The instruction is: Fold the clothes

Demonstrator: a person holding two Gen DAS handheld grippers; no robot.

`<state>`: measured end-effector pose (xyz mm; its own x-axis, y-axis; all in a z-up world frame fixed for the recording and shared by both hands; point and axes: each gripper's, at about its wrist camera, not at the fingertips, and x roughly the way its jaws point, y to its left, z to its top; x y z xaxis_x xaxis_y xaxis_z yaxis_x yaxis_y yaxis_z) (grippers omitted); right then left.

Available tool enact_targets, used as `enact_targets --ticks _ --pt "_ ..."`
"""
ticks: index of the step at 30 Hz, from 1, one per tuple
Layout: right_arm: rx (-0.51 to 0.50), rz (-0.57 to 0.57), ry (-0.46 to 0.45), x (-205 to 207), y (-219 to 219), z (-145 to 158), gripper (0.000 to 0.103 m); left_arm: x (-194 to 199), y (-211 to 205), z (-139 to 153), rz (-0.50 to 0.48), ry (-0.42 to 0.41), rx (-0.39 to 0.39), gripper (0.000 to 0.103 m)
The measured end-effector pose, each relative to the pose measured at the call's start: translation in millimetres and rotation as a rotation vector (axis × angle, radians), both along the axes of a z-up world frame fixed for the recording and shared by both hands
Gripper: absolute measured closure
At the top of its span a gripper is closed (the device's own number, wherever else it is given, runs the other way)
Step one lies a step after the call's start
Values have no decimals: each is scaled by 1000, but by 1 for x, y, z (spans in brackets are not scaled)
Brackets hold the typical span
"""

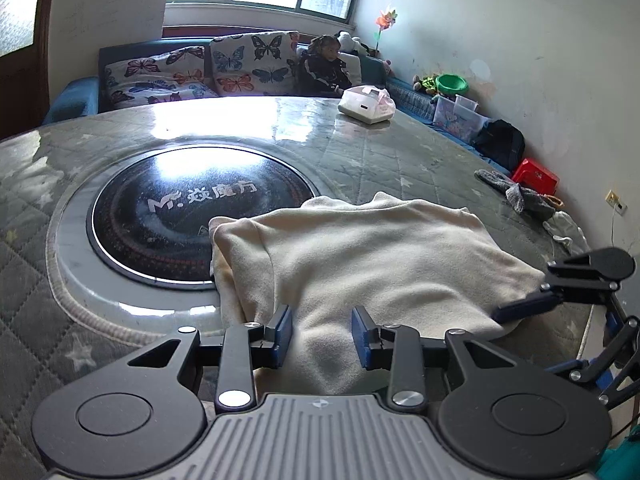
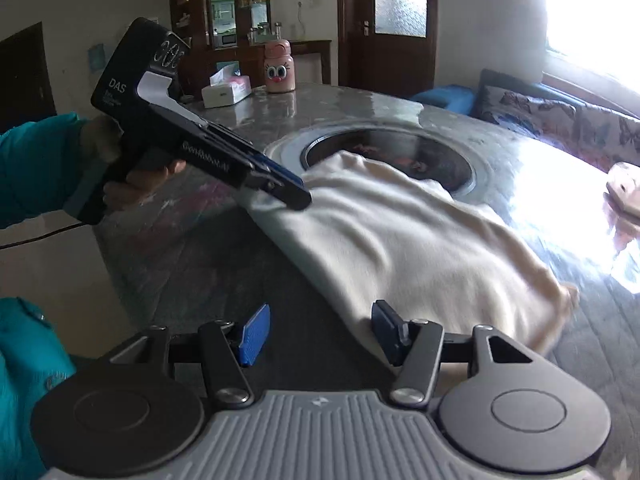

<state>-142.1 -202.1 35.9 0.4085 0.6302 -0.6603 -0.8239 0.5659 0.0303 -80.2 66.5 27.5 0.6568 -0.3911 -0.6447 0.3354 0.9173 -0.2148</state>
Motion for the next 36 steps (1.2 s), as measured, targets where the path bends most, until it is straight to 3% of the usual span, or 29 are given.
enact_targets --ticks 6,10,17,23,31,36 --pt "-57 41 -5 -2 -9 1 45 -17 -3 0 18 7 -11 67" --pt "-16 36 37 3 -20 15 46 -28 -3 4 27 6 -17 67" --pt "98 -157 -3 43 -24 28 46 -19 -14 30 36 -44 -78 69" --pt "86 -305 -9 77 -27 15 50 3 -52 15 -12 -14 -73 71" --pt "2 -329 -45 82 -24 -2 51 -12 -71 -2 -53 -52 62 76" --pt "4 -332 -85 82 -17 7 51 -26 -67 4 -53 -74 78 74"
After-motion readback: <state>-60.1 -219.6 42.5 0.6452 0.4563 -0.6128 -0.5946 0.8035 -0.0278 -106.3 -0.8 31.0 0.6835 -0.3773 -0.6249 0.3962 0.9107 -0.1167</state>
